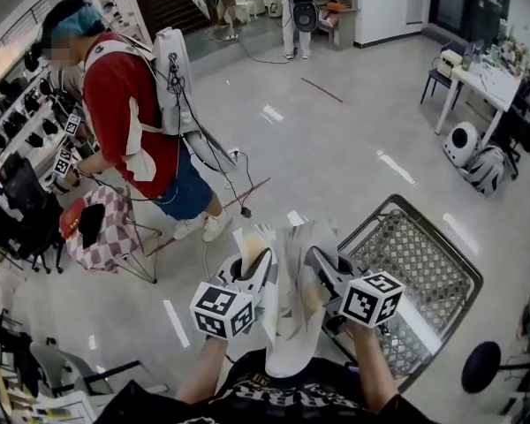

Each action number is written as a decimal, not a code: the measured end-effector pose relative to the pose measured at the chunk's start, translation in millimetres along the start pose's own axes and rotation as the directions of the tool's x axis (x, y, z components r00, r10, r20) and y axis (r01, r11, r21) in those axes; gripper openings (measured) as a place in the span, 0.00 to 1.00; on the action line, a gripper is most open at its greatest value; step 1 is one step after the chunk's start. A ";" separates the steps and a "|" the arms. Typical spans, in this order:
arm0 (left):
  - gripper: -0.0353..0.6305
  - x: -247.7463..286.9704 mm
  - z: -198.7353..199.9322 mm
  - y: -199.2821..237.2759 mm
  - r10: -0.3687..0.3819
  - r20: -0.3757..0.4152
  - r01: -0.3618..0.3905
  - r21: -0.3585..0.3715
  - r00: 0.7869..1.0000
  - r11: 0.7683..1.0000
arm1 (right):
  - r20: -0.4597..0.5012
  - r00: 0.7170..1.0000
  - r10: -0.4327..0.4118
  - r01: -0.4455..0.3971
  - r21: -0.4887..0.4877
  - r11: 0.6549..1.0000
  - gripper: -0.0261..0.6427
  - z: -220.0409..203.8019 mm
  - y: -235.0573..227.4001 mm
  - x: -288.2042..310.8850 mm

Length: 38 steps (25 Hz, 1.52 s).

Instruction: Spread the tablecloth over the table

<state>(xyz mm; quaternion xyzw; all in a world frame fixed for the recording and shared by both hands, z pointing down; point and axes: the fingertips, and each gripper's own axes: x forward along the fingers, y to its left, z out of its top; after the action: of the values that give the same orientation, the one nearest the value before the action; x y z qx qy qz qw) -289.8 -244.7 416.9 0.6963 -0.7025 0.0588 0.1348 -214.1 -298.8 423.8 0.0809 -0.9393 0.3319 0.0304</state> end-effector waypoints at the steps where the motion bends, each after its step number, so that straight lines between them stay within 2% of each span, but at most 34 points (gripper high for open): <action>1: 0.10 10.3 4.2 1.2 -0.024 -0.003 0.024 0.001 1.000 1.000 | 0.014 1.000 -0.016 0.016 0.010 1.000 0.06 6.2 -5.9 1.8; 5: 0.10 51.4 27.0 6.1 -0.119 0.010 0.118 0.026 0.993 0.993 | 0.085 0.994 -0.074 0.070 0.044 0.997 0.06 37.8 -30.3 6.2; 8: 0.10 81.9 43.0 8.8 -0.192 0.018 0.190 0.067 0.981 0.979 | 0.151 0.978 -0.143 0.138 0.045 0.989 0.06 64.5 -49.9 4.4; 13: 0.10 131.2 65.9 -12.7 -0.310 0.005 0.302 0.216 0.951 0.929 | 0.269 0.928 -0.256 0.256 0.037 0.966 0.06 115.4 -84.1 -19.3; 17: 0.10 160.0 83.4 -40.2 -0.404 0.014 0.381 0.305 0.914 0.873 | 0.380 0.862 -0.335 0.346 0.040 0.937 0.06 153.7 -100.9 -53.0; 20: 0.10 177.3 94.7 -64.8 -0.466 0.029 0.429 0.343 0.884 0.836 | 0.447 0.808 -0.383 0.410 0.040 0.911 0.06 173.4 -111.6 -89.4; 26: 0.10 203.3 102.9 -121.7 -0.600 0.045 0.555 0.330 0.799 0.763 | 0.524 0.665 -0.532 0.566 0.112 0.817 0.06 181.2 -136.4 -175.4; 29: 0.10 209.8 93.6 -149.6 -0.661 0.034 0.621 0.308 0.750 0.721 | 0.545 0.601 -0.585 0.607 0.166 0.777 0.06 170.9 -141.6 -210.8; 31: 0.10 213.2 86.2 -169.2 -0.689 0.022 0.652 0.304 0.725 0.695 | 0.558 0.570 -0.604 0.617 0.195 0.763 0.06 165.3 -142.2 -231.9; 36: 0.10 226.0 73.3 -221.7 -0.717 -0.013 0.686 0.307 0.697 0.660 | 0.566 0.504 -0.653 0.638 0.266 0.723 0.06 148.2 -148.2 -295.2; 38: 0.10 228.1 68.2 -249.1 -0.727 -0.039 0.696 0.327 0.685 0.639 | 0.566 0.483 -0.669 0.634 0.301 0.712 0.06 139.8 -151.7 -325.8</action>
<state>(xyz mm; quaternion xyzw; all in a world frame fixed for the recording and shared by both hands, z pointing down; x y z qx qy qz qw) -48.1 -488.5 387.3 0.9304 -0.3581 0.0789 -0.0005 132.5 -460.0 372.8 0.5387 -0.7797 0.2704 -0.1696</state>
